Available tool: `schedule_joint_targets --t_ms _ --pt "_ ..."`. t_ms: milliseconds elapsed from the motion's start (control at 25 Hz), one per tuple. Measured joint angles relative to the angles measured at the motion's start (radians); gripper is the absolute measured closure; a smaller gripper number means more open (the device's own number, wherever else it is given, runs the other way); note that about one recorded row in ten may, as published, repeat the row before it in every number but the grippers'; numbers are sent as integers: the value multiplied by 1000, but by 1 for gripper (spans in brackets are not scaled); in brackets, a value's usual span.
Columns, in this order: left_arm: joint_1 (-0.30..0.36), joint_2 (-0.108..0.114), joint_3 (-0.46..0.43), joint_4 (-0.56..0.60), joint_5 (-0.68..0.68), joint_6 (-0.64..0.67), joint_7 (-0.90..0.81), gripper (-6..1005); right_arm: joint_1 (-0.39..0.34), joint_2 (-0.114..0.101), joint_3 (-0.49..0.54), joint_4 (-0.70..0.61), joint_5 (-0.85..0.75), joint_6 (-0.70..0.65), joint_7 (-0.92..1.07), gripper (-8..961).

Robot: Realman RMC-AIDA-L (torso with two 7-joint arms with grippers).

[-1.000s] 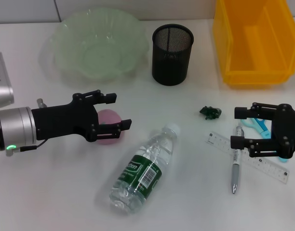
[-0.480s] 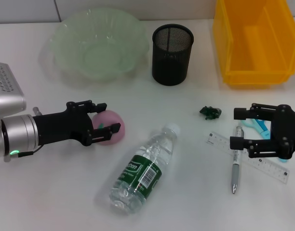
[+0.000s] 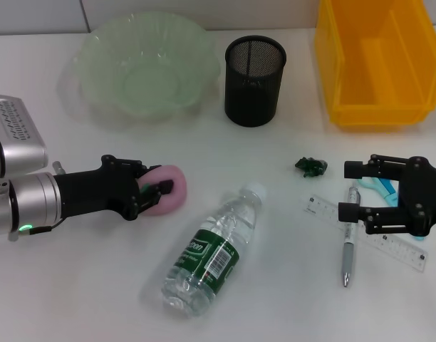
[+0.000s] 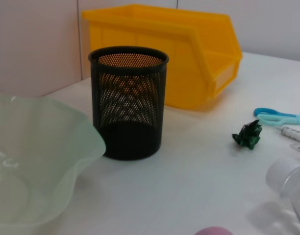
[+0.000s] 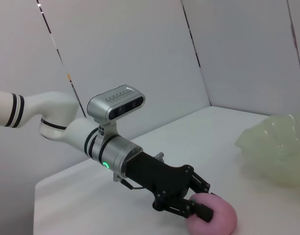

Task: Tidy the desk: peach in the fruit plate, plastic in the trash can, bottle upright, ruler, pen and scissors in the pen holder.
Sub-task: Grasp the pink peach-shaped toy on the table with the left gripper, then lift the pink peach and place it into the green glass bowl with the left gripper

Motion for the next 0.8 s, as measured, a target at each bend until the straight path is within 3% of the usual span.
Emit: schedule_joint_targets --t_ms 120,320,360,440,560,800 --pt "0 0 -14 6 -23 37 -4 669 0 0 0 1 0 0 0 136" --pt "7 1 -28 28 -117 86 1 726 -2 0 0 2 0 0 0 137" --pt "12 0 -40 43 -263 62 5 737 -2 0 1 2 0 0 0 137" --pt "4 -1 -50 32 -354 26 21 770 -3 0 2 2 0 0 0 137" --pt "-37 -1 -56 -9 -489 -45 67 819 -3 0 2 2 -1 0 0 137" --pt "-169 -2 -44 -71 -513 -245 92 869 2 0 1 4 6 0 2 138"
